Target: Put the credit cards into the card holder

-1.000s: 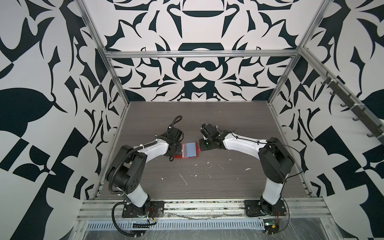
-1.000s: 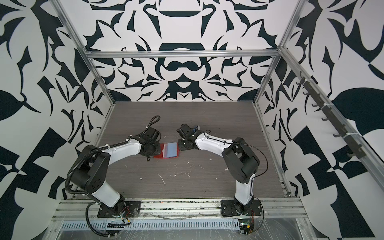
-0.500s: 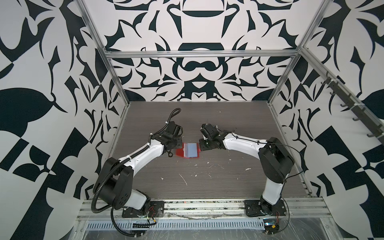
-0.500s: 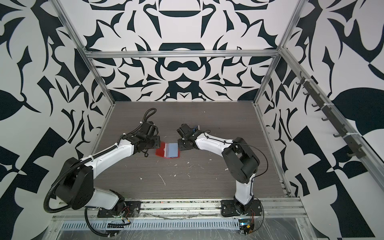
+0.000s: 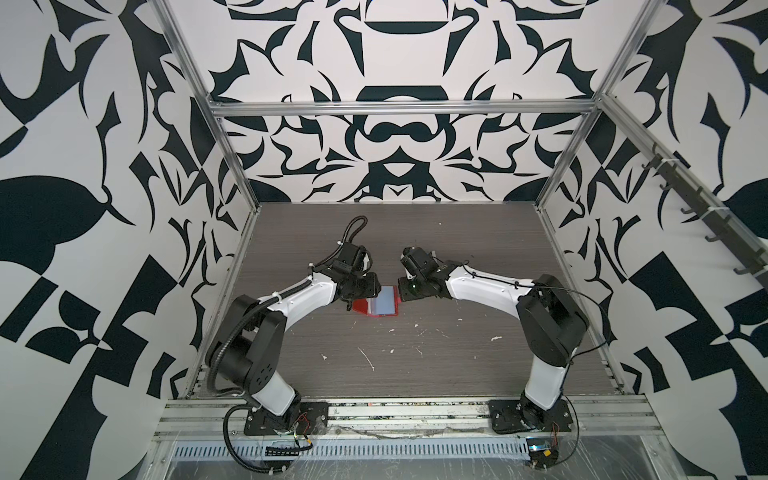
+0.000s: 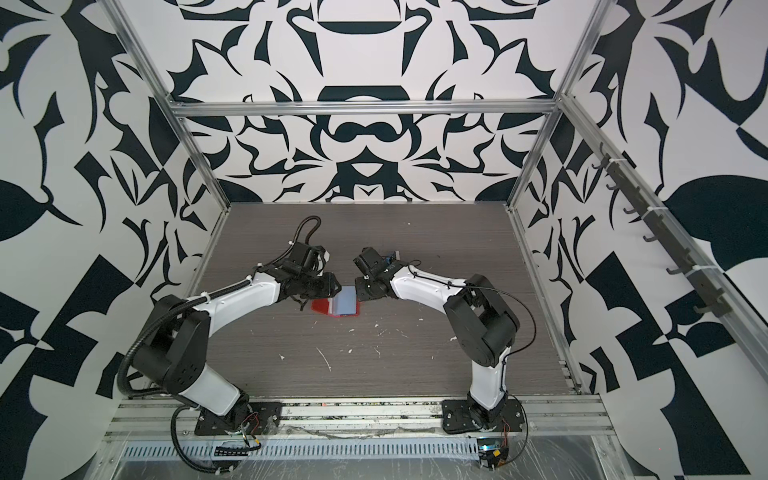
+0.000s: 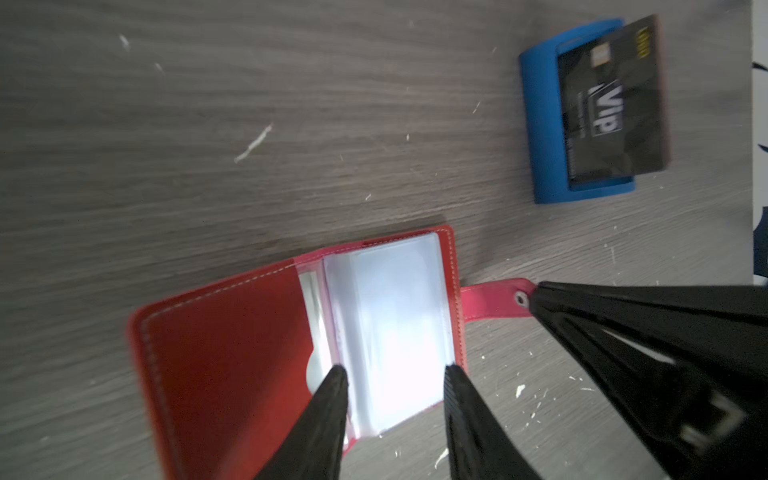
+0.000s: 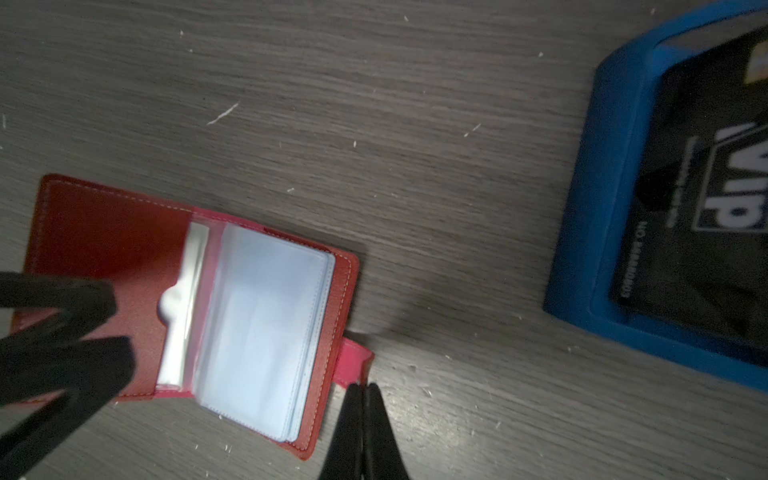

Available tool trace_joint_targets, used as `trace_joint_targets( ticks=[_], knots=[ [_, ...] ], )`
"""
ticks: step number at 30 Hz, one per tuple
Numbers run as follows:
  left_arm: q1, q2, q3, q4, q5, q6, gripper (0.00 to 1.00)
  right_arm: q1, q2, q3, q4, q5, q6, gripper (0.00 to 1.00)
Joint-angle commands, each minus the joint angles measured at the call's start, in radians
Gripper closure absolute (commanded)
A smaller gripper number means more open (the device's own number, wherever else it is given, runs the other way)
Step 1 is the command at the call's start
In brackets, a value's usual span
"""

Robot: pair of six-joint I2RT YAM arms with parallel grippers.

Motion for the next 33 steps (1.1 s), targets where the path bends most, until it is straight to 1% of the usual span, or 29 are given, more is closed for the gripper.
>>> trace_joint_targets(
  ticks=[1, 5, 10, 17, 19, 23, 31, 33],
  knots=[
    [0.008, 0.031, 0.021, 0.001, 0.070, -0.052, 0.57, 0.004, -0.009, -0.004, 0.019, -0.001, 0.004, 1.00],
    [0.008, 0.063, 0.021, -0.008, 0.072, -0.058, 0.57, 0.004, -0.007, -0.006, 0.022, -0.004, 0.006, 1.00],
    [0.007, 0.102, 0.028, 0.001, 0.128, -0.060, 0.57, 0.004, -0.003, -0.007, 0.024, -0.004, 0.007, 1.00],
    [0.007, 0.126, 0.032, -0.001, 0.142, -0.058, 0.58, 0.005, 0.000, -0.003, 0.023, -0.005, 0.007, 1.00],
    [0.007, 0.134, 0.032, 0.008, 0.160, -0.058, 0.59, 0.004, 0.003, -0.004, 0.024, -0.006, 0.007, 1.00],
    [0.007, 0.147, 0.032, 0.011, 0.162, -0.060, 0.62, 0.004, 0.006, -0.003, 0.024, -0.010, 0.009, 1.00],
    [0.007, 0.169, 0.031, 0.033, 0.184, -0.067, 0.62, 0.004, 0.008, -0.005, 0.028, -0.012, 0.009, 1.00],
    [0.007, 0.172, 0.028, 0.043, 0.193, -0.071, 0.64, 0.005, 0.009, -0.007, 0.031, -0.015, 0.009, 1.00]
  ],
)
